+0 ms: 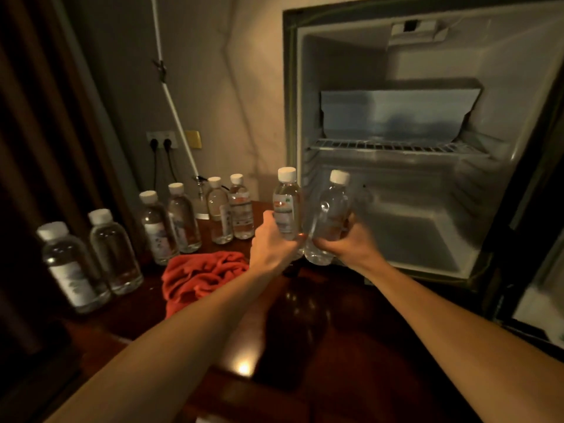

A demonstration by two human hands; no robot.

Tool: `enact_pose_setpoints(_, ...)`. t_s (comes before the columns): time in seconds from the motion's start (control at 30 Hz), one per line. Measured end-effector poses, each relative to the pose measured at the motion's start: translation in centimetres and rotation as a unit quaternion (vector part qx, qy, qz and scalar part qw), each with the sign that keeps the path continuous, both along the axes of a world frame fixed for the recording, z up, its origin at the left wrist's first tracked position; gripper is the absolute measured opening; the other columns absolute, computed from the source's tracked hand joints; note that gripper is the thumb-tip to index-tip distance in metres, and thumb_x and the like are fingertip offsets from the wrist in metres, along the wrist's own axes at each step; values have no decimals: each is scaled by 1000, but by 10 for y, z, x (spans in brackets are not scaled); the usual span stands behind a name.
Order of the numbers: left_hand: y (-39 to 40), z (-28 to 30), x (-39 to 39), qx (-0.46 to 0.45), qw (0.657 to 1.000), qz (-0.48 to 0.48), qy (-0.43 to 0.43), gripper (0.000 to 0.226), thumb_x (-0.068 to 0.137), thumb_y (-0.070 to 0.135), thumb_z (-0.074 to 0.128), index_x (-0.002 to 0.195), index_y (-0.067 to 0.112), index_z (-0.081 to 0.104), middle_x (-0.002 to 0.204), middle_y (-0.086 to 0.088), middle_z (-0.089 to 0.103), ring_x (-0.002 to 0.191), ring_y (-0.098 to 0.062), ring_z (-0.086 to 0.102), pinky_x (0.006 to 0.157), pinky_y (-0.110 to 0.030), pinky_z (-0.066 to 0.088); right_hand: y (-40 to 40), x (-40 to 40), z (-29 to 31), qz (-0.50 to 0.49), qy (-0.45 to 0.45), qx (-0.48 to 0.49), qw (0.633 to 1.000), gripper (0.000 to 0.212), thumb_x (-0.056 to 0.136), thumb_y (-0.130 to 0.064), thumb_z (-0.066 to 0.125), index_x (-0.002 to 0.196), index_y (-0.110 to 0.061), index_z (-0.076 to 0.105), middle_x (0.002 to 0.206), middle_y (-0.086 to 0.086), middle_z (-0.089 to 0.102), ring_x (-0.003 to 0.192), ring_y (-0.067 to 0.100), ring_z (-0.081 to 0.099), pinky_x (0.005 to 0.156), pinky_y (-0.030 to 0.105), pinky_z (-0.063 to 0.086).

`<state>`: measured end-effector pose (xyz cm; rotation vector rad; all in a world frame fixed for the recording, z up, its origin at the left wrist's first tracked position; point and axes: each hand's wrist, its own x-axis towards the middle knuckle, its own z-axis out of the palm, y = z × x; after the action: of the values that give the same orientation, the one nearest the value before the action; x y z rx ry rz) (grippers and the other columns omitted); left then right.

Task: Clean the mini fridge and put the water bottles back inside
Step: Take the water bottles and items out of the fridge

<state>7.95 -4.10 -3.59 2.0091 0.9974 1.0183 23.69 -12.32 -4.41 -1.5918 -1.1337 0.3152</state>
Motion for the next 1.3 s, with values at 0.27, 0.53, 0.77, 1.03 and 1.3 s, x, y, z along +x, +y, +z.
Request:
enact_pose_setpoints(0.27,51,1,-74,41,995,87,3,67,66,56,77,113,25,41,109,-3,65,98,-27,64,84,-44,54,59,-71,-5,1,-19,65,998,67,56,-19,94,109,-16,54,95,-3,71,87,15,70,76,29,55)
enact_pose_setpoints(0.53,130,-10,-95,45,994,100,1,62,71,37,83,112,33,36,103,9,59,99,-16,61,82,-33,51,138,-81,-13,17,15,47,999,46,71,-8,83,104,-15,51,87,0,66,78,16,66,58,31,54)
enact_pose_setpoints(0.77,174,-37,-83,-8,995,102,10,62,65,48,81,106,37,36,103,7,62,94,-16,62,79,-36,52,181,-83,-38,11,4,12,1000,56,60,-14,91,100,-21,53,91,-10,68,78,-12,61,57,3,41)
enact_pose_setpoints(1.03,182,-56,-86,-37,993,108,26,70,66,47,83,118,22,42,113,1,63,106,-23,62,81,-30,46,209,-92,-48,35,-59,-45,997,56,62,-29,87,106,-22,54,97,-8,69,91,10,64,64,18,45)
enact_pose_setpoints(1.3,169,-57,-97,-31,988,138,65,75,70,50,82,123,15,40,121,-11,61,115,-33,57,92,-43,49,207,-101,-49,67,-79,-59,993,57,60,-30,88,101,-32,49,87,-18,63,84,1,61,56,1,37)
